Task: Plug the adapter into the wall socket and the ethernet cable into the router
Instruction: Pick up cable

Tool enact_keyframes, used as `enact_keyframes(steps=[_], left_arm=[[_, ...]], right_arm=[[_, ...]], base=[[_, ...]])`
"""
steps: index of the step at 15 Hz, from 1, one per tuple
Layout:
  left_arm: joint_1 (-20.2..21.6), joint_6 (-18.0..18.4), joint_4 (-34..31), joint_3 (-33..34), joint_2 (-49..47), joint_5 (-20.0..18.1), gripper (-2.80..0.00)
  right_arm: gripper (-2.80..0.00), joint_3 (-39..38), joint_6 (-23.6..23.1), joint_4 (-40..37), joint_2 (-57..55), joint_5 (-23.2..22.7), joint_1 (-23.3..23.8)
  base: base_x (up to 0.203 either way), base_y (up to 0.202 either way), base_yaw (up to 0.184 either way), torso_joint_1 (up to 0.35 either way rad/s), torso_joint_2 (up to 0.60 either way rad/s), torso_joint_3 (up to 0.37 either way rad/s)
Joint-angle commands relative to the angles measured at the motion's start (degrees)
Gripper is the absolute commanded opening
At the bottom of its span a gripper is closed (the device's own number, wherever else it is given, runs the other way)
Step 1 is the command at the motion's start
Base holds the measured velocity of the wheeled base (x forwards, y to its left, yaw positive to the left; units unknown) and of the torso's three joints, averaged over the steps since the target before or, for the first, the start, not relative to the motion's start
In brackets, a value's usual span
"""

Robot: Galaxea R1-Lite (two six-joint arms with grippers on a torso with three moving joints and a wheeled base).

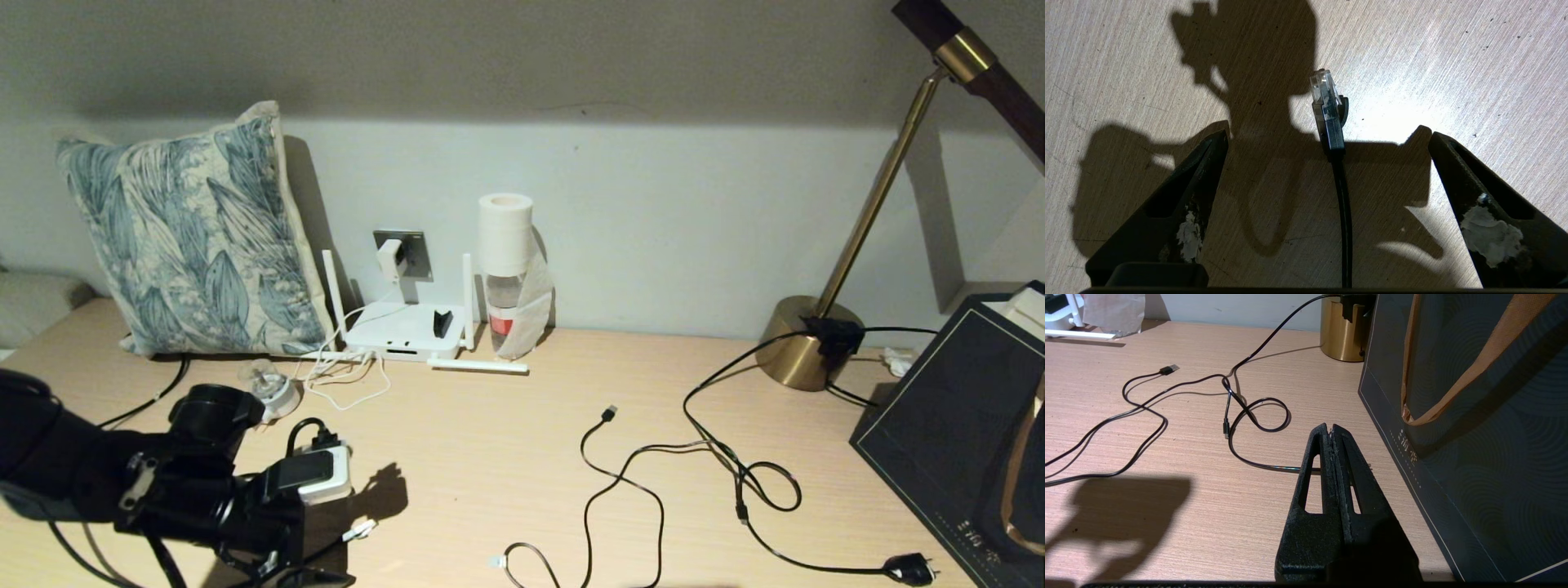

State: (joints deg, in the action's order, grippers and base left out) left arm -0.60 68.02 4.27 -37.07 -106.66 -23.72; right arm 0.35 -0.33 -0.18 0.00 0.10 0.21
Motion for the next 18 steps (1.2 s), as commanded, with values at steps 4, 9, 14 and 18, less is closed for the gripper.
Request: enact_keyframes(steps=[4,9,14,18], left_arm=[[1.39,0.52,0.05,0.07,-0.92,-0.18,0.00],[1.66,0.79,0.22,0.16,-2.21,-0.18,0.00],[1.65,0.79,0.22,0.07,-2.15,-0.18,0.00],[1.56,0.88,0.22,0.16,-2.06,-0.27,-2.80]], right_arm=[[-2.80,0.00,-0.02,0.01,0.00,-0.01,-0.03],[-2.80,0.00,-0.07,0.01,0.00,-0.01,0.02],[-2.80,0.00,-0.02,0.01,0.00,-0.01,-0.03],[-2.80,0.00,-0.03,0.01,0.00,-0.01,0.00]], base=[[0.000,0.000,0.000,0.000,0.00,0.000],[0.000,0.000,0.000,0.000,0.00,0.000],[0.000,0.000,0.000,0.000,0.00,0.000],[0.000,0.000,0.000,0.000,0.00,0.000]])
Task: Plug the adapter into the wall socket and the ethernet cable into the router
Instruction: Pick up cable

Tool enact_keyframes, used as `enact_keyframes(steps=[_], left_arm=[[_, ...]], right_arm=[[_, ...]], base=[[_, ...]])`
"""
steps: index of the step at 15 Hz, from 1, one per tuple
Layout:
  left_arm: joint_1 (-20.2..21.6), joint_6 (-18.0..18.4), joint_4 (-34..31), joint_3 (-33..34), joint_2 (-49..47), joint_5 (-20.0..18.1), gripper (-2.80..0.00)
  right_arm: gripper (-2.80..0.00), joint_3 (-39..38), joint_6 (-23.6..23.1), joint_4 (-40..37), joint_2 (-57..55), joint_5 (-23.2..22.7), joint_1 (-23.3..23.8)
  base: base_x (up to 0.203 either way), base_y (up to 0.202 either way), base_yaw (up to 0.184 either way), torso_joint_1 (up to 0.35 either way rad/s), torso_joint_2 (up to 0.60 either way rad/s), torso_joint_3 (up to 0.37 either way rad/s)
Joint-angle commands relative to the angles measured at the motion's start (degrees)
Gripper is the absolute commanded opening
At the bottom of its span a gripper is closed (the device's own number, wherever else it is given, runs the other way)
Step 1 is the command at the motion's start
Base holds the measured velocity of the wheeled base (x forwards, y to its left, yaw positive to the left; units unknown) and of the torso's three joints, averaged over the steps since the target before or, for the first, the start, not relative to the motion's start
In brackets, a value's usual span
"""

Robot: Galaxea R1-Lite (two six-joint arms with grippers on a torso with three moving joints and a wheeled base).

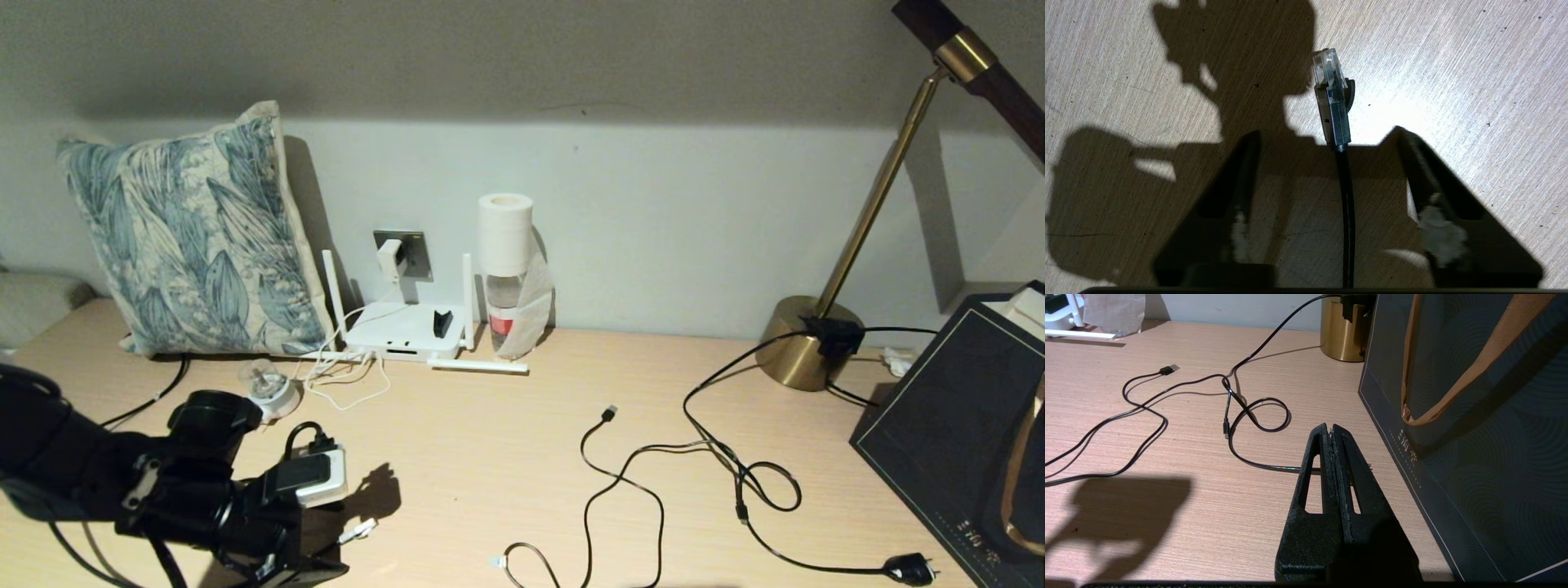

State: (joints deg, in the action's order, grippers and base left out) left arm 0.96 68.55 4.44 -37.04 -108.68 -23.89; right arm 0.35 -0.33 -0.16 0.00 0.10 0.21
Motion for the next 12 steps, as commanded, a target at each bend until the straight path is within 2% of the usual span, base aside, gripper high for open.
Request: enact_keyframes(steps=[1,7,12], left_arm=[[0.09,0.40,0.05,0.21,0.05,-0.19,-2.80],[0.00,0.95,0.05,0.71,0.40,-1.06,-2.80],[-0.10,1.39,0.95,-0.78,5.04,-8.89,-2.80]], right_arm=[[-2.80,0.00,-0.02,-0.02,0.00,-0.01,0.06],[-2.80,0.00,-0.02,-0.02,0.00,-0.01,-0.03],[-2.80,0.00,-0.02,-0.02,0.00,-0.01,-0.03]], base=[[0.000,0.000,0.000,0.000,0.00,0.000],[0.000,0.000,0.000,0.000,0.00,0.000],[0.000,0.000,0.000,0.000,0.00,0.000]])
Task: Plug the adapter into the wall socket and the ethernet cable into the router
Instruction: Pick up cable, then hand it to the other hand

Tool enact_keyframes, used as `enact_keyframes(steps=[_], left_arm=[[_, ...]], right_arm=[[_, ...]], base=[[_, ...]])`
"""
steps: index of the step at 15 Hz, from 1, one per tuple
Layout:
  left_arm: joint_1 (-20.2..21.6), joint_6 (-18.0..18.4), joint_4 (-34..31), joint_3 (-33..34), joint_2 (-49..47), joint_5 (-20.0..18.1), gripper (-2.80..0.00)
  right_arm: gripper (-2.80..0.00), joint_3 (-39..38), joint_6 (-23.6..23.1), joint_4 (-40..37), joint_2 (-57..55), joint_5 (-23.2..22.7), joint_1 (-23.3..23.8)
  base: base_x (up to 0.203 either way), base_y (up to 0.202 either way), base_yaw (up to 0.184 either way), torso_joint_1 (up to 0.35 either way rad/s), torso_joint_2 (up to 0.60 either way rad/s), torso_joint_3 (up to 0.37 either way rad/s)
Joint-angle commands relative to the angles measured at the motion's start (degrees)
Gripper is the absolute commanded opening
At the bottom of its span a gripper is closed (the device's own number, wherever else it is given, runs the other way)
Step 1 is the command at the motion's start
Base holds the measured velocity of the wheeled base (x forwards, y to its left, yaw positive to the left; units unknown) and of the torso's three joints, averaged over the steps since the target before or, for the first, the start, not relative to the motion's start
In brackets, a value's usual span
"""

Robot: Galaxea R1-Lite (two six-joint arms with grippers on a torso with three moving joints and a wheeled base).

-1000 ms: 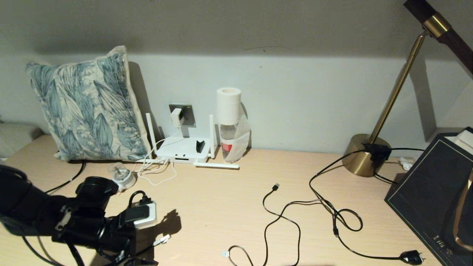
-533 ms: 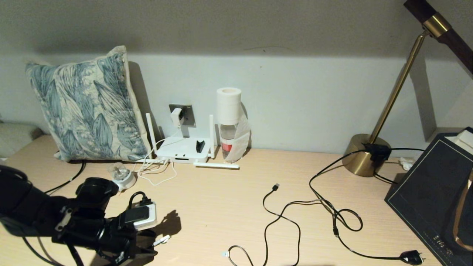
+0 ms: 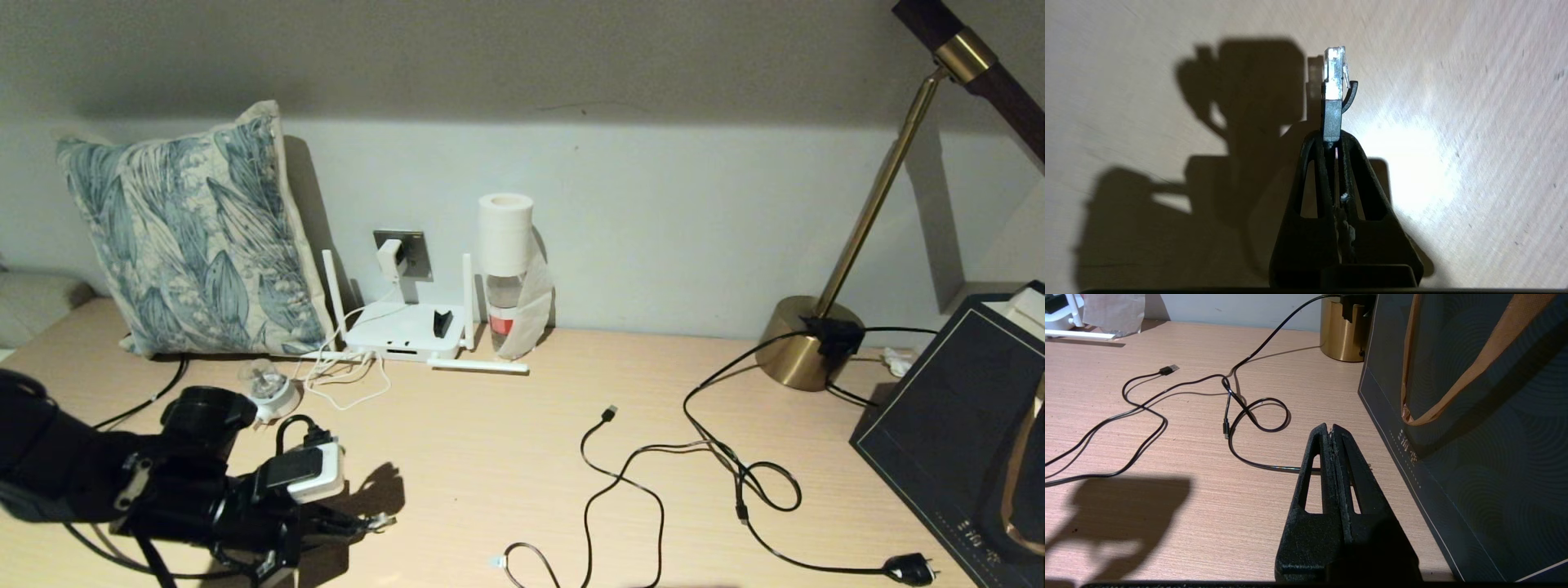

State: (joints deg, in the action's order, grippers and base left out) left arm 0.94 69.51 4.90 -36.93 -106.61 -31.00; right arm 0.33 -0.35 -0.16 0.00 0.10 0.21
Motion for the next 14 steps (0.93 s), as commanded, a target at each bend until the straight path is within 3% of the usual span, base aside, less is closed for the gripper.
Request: enact_keyframes(steps=[1,4,6,8,14], left_arm=[[-0.47,0.43,0.70,-2.26,5.41,-3.53,-2.80],[-5.09,-2.84,-5.18,-8.54,15.93,-4.99,-2.80],[-11.00,-7.36,-10.67,-15.29,20.15,-3.25,-2.80],[-12.18,-11.02,-11.95,-17.46,23.36,0.30,-2.80],[-14.50,-16.91,-12.14,-29.09,25.18,3.63,-2.80]], right_arm=[[-2.80,0.02,0.00,-0.02,0.00,-0.01,-0.03],[-2.80,0.02,0.00,-0.02,-0.09,-0.01,-0.03],[-2.80,0.02,0.00,-0.02,0.00,-0.01,-0.02],[-2.80,0.02,-0.01,-0.02,0.00,-0.01,-0.02],[-2.80,-0.02,-0.23,-0.02,-0.05,-0.01,-0.03]], base=[[0.000,0.000,0.000,0.000,0.00,0.000],[0.000,0.000,0.000,0.000,0.00,0.000],[0.000,0.000,0.000,0.000,0.00,0.000],[0.000,0.000,0.000,0.000,0.00,0.000],[0.000,0.000,0.000,0.000,0.00,0.000]])
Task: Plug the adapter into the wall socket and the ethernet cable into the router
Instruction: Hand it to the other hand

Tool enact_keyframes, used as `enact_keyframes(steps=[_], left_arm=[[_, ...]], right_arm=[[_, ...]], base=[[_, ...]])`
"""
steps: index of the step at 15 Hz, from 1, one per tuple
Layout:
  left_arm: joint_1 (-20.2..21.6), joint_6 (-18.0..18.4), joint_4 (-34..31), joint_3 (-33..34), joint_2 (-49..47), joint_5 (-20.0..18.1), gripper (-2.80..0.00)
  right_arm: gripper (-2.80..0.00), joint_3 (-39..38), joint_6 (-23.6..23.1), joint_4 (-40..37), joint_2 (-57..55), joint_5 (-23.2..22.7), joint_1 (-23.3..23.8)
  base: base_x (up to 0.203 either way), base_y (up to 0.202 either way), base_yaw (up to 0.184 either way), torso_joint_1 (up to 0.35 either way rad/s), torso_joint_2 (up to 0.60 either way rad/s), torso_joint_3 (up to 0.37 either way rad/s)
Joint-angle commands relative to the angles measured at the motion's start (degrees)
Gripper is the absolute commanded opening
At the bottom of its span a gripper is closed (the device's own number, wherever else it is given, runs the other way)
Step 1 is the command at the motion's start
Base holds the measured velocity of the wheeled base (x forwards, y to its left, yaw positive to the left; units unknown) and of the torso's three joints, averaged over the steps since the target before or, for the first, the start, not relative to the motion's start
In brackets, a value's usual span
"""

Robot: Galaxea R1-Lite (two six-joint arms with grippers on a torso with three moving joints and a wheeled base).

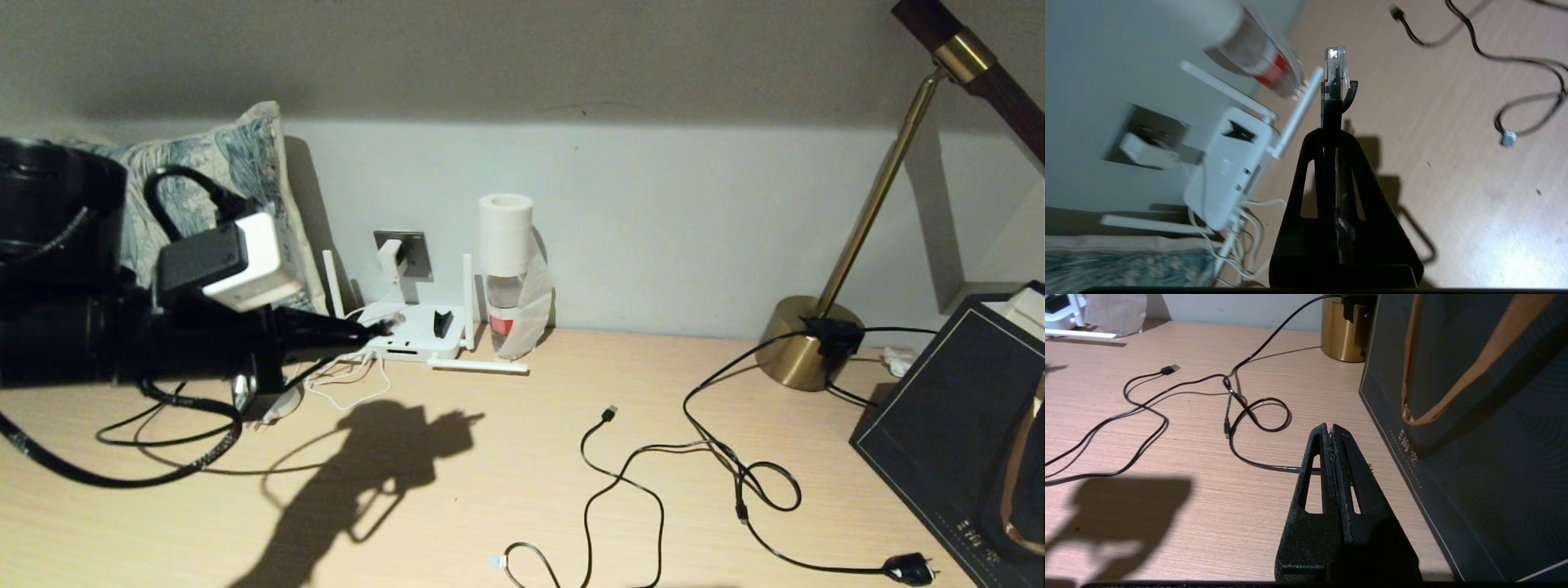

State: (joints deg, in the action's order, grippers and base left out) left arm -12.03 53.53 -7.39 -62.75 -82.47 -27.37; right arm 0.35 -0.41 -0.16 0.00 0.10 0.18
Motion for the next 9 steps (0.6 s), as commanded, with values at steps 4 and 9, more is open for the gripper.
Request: enact_keyframes(steps=[4,9], left_arm=[[-10.70,-8.85,1.14,-3.85,4.72,4.05,-2.80],[-15.27,-9.92,6.20,0.77,4.72,10.72,-2.80]], right_arm=[[-2.80,-0.09,-0.20,-0.02,-0.09,0.17,-0.01],[-2.80,2.52,-0.28,-0.14,-0.20,0.27,-0.01]], base=[[0.000,0.000,0.000,0.000,0.00,0.000],[0.000,0.000,0.000,0.000,0.00,0.000]])
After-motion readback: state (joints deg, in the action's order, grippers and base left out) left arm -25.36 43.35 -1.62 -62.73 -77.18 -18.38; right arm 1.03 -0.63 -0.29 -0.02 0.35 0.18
